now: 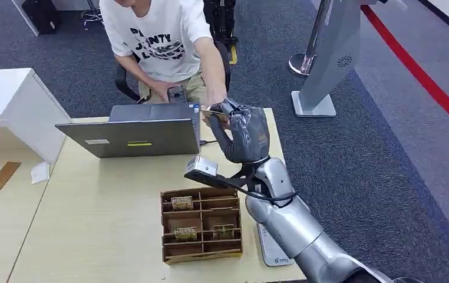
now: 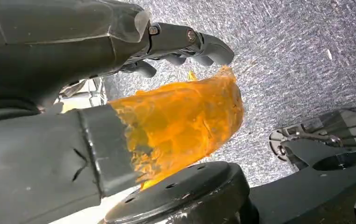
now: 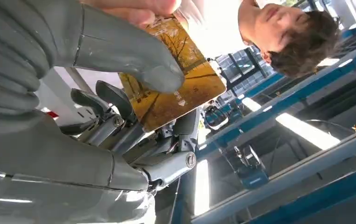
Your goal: Pass the card to the sensor for recognition and then transmit it.
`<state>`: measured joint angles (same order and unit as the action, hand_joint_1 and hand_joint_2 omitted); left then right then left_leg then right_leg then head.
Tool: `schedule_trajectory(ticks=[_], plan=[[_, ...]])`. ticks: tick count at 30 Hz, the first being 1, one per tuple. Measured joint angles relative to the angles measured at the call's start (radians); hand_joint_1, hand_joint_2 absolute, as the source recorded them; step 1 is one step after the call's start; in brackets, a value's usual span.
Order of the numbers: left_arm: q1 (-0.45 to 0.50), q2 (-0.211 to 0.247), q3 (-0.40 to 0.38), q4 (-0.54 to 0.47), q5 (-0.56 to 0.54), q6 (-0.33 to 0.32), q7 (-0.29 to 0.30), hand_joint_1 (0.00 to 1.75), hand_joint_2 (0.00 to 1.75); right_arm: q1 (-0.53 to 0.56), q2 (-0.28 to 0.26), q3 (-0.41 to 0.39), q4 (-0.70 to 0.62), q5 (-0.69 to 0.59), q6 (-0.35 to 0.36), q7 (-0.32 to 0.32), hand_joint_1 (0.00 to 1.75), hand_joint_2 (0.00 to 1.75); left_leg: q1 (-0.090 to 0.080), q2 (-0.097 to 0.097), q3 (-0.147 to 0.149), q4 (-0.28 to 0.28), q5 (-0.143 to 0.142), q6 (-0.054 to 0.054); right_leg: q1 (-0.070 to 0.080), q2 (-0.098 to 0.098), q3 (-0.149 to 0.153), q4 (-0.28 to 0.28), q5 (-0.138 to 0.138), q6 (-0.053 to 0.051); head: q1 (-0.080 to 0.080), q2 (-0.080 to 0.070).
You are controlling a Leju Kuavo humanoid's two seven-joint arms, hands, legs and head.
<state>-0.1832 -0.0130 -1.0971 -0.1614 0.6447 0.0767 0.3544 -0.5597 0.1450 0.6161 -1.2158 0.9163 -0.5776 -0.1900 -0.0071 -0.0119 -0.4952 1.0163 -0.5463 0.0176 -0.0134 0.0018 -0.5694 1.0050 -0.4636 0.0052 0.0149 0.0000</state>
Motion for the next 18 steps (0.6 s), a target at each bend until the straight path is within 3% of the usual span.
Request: schedule_trajectory(ticks=[1, 2, 3, 18], plan=[[0.0, 0.0, 0.0, 0.0, 0.0, 0.0, 0.0, 0.0, 0.0, 0.001, 0.0, 0.0, 0.0, 0.001, 0.0, 0.0, 1.75, 1.75, 0.0, 0.0, 0.0, 0.0, 0.0, 0.0, 0.0, 0.0, 0.0, 0.0, 0.0, 0.0, 0.0, 0.0], [0.0, -0.001, 0.0, 0.0, 0.0, 0.0, 0.0, 0.0, 0.0, 0.001, 0.0, 0.0, 0.0, 0.002, 0.0, 0.0, 0.33, 1.75, 0.0, 0.0, -0.001, 0.0, 0.0, 0.0, 0.0, 0.0, 0.0, 0.0, 0.0, 0.0, 0.0, 0.0], [0.0, -0.001, 0.0, 0.0, 0.0, 0.001, 0.0, 0.0, 0.0, 0.001, 0.0, 0.0, 0.0, 0.002, 0.0, 0.0, 0.0, 1.75, 0.0, 0.0, -0.001, 0.0, 0.0, 0.0, 0.0, 0.0, -0.001, 0.0, 0.0, 0.0, 0.0, 0.0], [0.0, -0.004, 0.0, 0.0, 0.029, 0.01, -0.007, 0.0, 0.0, 0.015, 0.0, 0.008, -0.004, -0.015, 0.015, 0.014, 0.0, 1.75, 0.0, 0.0, -0.002, 0.0, 0.0, 0.0, 0.0, 0.0, -0.002, 0.0, 0.0, 0.0, 0.0, 0.0]])
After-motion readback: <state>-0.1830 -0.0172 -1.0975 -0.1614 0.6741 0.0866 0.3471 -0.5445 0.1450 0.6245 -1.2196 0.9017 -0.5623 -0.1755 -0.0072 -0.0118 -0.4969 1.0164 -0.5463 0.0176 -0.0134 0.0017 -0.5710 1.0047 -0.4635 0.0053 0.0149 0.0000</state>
